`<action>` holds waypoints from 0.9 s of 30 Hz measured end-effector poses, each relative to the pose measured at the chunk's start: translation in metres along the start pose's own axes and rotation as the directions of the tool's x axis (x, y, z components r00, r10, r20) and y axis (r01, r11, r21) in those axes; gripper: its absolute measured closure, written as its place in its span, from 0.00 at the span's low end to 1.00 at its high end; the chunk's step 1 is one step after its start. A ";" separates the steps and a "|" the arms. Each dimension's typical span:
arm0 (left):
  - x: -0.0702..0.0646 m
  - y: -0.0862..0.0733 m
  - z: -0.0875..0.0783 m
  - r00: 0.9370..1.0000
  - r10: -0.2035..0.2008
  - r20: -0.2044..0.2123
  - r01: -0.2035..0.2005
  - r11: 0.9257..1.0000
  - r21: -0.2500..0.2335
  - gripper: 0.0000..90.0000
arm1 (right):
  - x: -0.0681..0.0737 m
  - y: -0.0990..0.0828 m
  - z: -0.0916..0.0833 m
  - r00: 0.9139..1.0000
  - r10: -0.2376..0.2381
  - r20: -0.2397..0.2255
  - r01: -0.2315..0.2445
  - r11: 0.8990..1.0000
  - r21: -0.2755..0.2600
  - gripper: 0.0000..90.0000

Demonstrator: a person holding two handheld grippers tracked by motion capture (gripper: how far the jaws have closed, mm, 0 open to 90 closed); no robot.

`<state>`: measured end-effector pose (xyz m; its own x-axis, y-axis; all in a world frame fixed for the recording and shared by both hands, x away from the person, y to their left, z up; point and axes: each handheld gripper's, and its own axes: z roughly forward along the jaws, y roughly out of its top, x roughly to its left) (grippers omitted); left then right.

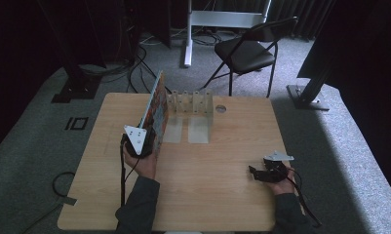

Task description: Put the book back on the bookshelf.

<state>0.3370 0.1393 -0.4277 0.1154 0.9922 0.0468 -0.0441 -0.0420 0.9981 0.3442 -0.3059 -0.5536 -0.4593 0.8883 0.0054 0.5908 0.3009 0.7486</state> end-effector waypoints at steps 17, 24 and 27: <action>0.004 0.000 0.000 1.000 -0.018 -0.006 0.018 1.000 0.005 0.89 | 0.000 0.000 0.000 1.000 0.000 0.000 0.000 1.000 0.000 0.25; 0.005 -0.001 0.000 1.000 -0.025 -0.008 0.025 1.000 0.004 0.89 | 0.000 0.000 0.000 1.000 0.000 0.000 0.000 1.000 0.000 0.25; 0.005 -0.001 0.000 1.000 -0.024 -0.009 0.024 1.000 0.003 0.88 | 0.000 0.000 0.000 1.000 0.000 0.000 0.000 1.000 0.000 0.25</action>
<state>0.3375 0.1443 -0.4285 0.1076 0.9939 0.0224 -0.0387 -0.0183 0.9991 0.3442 -0.3059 -0.5536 -0.4592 0.8883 0.0050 0.5908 0.3012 0.7485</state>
